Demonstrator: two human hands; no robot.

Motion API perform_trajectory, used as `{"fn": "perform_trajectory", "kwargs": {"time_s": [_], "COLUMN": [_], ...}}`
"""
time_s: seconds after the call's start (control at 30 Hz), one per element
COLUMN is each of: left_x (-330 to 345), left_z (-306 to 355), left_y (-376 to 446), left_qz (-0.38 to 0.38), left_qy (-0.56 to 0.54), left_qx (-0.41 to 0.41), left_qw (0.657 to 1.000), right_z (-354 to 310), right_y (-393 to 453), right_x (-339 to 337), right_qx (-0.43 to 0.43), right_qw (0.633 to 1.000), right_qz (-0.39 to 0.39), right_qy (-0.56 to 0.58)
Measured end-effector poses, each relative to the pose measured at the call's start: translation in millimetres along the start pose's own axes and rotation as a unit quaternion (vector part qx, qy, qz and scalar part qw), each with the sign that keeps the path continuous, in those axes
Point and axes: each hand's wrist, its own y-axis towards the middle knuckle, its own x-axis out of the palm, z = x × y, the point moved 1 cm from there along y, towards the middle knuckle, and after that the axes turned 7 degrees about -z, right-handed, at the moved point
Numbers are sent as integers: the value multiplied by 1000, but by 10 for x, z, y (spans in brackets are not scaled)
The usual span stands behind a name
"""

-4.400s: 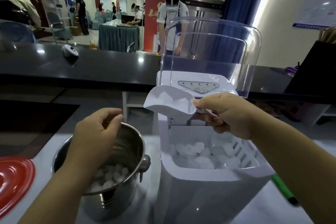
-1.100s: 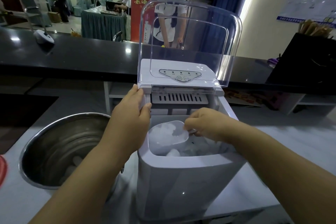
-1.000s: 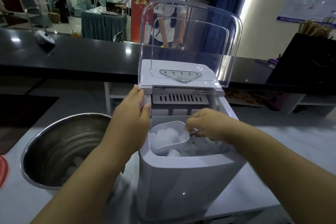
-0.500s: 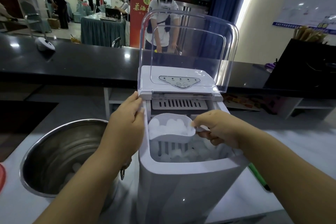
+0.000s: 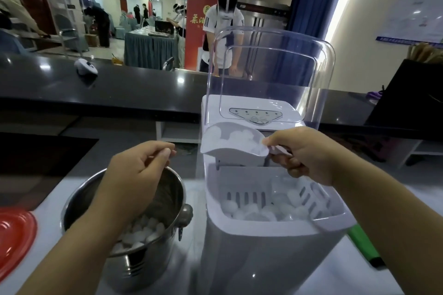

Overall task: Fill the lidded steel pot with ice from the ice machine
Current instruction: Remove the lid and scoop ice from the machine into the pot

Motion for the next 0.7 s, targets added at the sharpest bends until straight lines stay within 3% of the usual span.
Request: {"fn": "perform_trajectory", "kwargs": {"time_s": [0.2, 0.4, 0.57, 0.7], "left_x": [-316, -553, -629, -617], "left_z": [-288, -633, -791, -913], "left_y": [-131, -222, -251, -243], "left_qz": [21, 40, 26, 9], "left_qy": [87, 161, 177, 157], "left_qx": [-19, -23, -36, -66], "left_qw": [996, 986, 983, 985], "right_z": [-218, -322, -358, -380], "right_y": [141, 375, 422, 430], "right_x": [378, 729, 942, 1064], "right_qx": [-19, -99, -137, -164], "right_qw": [994, 974, 906, 857], "right_qz": [9, 9, 21, 39], "right_qy": [-106, -202, -400, -487]}}
